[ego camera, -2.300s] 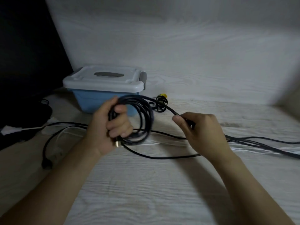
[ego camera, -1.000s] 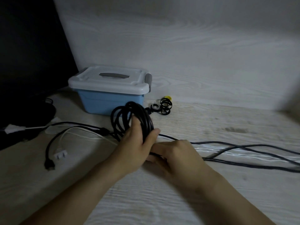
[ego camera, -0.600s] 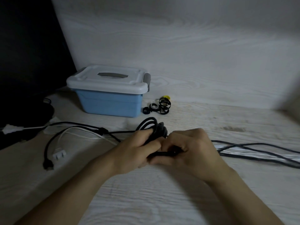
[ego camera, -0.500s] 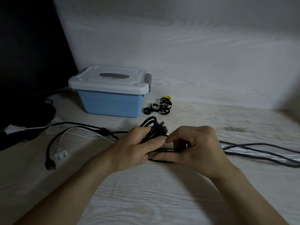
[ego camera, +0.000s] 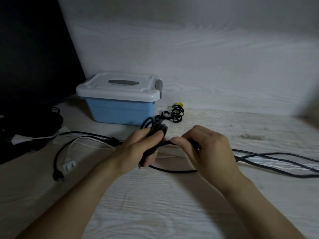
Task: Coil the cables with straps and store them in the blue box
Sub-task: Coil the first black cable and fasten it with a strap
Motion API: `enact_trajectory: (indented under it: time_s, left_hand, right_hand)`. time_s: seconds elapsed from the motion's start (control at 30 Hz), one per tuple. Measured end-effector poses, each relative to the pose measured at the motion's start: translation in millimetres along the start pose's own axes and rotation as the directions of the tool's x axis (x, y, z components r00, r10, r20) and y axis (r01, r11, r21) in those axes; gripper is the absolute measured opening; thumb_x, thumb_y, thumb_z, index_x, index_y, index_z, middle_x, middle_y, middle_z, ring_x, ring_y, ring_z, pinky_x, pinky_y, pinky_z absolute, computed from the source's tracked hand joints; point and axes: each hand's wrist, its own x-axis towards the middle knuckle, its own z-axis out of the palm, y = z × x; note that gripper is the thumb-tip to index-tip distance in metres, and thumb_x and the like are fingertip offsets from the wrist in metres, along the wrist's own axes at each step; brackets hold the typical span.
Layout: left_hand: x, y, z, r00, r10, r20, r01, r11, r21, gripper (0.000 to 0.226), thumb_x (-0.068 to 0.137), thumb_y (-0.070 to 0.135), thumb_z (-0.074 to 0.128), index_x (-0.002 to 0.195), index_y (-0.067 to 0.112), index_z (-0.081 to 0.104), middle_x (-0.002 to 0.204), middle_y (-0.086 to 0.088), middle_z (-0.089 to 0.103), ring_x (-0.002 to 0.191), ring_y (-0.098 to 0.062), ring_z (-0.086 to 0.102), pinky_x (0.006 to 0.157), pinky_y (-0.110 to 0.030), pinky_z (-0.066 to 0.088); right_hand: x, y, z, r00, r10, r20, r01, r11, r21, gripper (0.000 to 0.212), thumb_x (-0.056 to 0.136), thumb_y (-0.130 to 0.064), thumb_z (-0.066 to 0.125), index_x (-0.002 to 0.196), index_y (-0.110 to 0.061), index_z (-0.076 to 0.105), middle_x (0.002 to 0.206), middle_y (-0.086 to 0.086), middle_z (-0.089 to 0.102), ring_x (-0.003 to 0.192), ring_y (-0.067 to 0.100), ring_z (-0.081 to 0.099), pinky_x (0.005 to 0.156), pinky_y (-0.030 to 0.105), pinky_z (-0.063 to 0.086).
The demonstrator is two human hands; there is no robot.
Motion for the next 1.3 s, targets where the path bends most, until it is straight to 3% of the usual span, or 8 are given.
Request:
enact_trajectory:
  time_s: [0.2, 0.37, 0.47, 0.6, 0.73, 0.9, 1.03, 1.3]
  left_hand:
    - [-3.5, 5.5, 7.7, 0.928, 0.068, 0.365, 0.106, 0.894, -0.435, 0.030, 0.088, 0.035, 0.066, 0.081, 0.007, 0.058, 0.039, 0.004, 0.031, 0.030, -0.011, 0.027, 0.038, -0.025, 0.017]
    - [6.6, 10.2, -18.1, 0.913, 0.231, 0.336, 0.164, 0.545, -0.822, 0.035, 0.099, 0.034, 0.048, 0.075, 0.010, 0.056, 0.041, 0.004, 0.030, 0.035, -0.016, 0.029, 0.049, -0.030, 0.034]
    - [7.4, 7.5, -22.4, 0.949, 0.197, 0.247, 0.120, 0.497, -0.859, 0.038, 0.097, 0.037, 0.050, 0.068, 0.012, 0.055, 0.039, 0.005, 0.029, 0.034, -0.014, 0.029, 0.048, -0.029, 0.038]
    - [4.4, 13.7, -13.4, 0.994, 0.067, 0.083, 0.033, 0.542, -0.840, 0.041, 0.090, 0.041, 0.052, 0.055, 0.020, 0.050, 0.031, 0.008, 0.025, 0.026, -0.009, 0.028, 0.041, -0.023, 0.038]
    - [2.6, 21.9, -3.7, 0.996, -0.071, -0.048, 0.003, 0.594, -0.805, 0.049, 0.088, 0.048, 0.043, 0.046, 0.023, 0.043, 0.025, 0.006, 0.027, 0.028, -0.011, 0.035, 0.044, -0.024, 0.041]
    - [2.6, 18.0, 10.4, 0.995, -0.102, -0.015, 0.059, 0.679, -0.732, 0.052, 0.089, 0.051, 0.041, 0.047, 0.020, 0.039, 0.030, -0.001, 0.028, 0.053, -0.019, 0.048, 0.076, -0.032, 0.038]
    - [6.0, 11.5, 17.6, 0.994, -0.092, -0.061, 0.034, 0.781, -0.624, 0.057, 0.091, 0.057, 0.038, 0.048, 0.019, 0.036, 0.046, -0.008, 0.042, 0.069, -0.024, 0.053, 0.081, -0.036, 0.041]
    - [6.4, 9.0, 30.5, 0.980, -0.198, -0.016, 0.155, 0.814, -0.560, 0.043, 0.089, 0.050, 0.046, 0.089, 0.011, 0.063, 0.068, -0.003, 0.058, 0.069, -0.020, 0.063, 0.086, -0.038, 0.050]
  right_hand:
    - [2.8, 6.6, -2.0, 0.986, 0.163, -0.043, -0.157, 0.980, 0.120, 0.045, 0.085, -0.061, 0.058, 0.072, -0.018, 0.063, 0.057, -0.012, 0.055, 0.052, 0.006, 0.049, 0.050, 0.017, 0.037]
    - [-6.1, 29.3, -3.3, 0.910, 0.370, 0.187, -0.404, 0.892, 0.201, 0.028, 0.100, -0.048, 0.042, 0.102, -0.025, 0.056, 0.067, -0.017, 0.054, 0.061, 0.007, 0.050, 0.058, 0.025, 0.037]
    - [-12.3, 22.9, 6.6, 0.908, 0.300, 0.293, -0.382, 0.881, 0.280, 0.030, 0.102, -0.048, 0.037, 0.122, -0.031, 0.051, 0.088, -0.014, 0.053, 0.080, 0.011, 0.053, 0.072, 0.025, 0.042]
    - [-13.9, -0.3, 17.0, 0.846, 0.308, 0.435, -0.480, 0.794, 0.372, 0.036, 0.095, -0.061, 0.033, 0.127, -0.048, 0.043, 0.102, -0.018, 0.055, 0.089, 0.010, 0.059, 0.073, 0.028, 0.050]
    - [-14.3, -6.9, 17.1, 0.815, 0.347, 0.464, -0.558, 0.689, 0.463, 0.054, 0.090, -0.063, 0.046, 0.133, -0.032, 0.048, 0.100, -0.022, 0.066, 0.087, 0.007, 0.064, 0.072, 0.031, 0.055]
    - [-10.3, -8.2, 16.4, 0.704, 0.420, 0.572, -0.702, 0.288, 0.652, 0.057, 0.082, -0.045, 0.075, 0.133, -0.032, 0.053, 0.108, 0.009, 0.072, 0.094, 0.027, 0.072, 0.066, 0.042, 0.058]
    - [-9.1, -3.8, 22.3, 0.690, 0.469, 0.552, -0.659, 0.090, 0.747, 0.036, 0.087, -0.027, 0.065, 0.121, -0.014, 0.062, 0.099, 0.015, 0.071, 0.088, 0.031, 0.068, 0.073, 0.040, 0.056]
    - [-9.4, 6.0, 28.8, 0.749, 0.572, 0.334, -0.612, 0.405, 0.679, 0.030, 0.105, -0.020, 0.044, 0.125, -0.019, 0.066, 0.076, -0.015, 0.068, 0.076, 0.005, 0.063, 0.077, 0.029, 0.048]
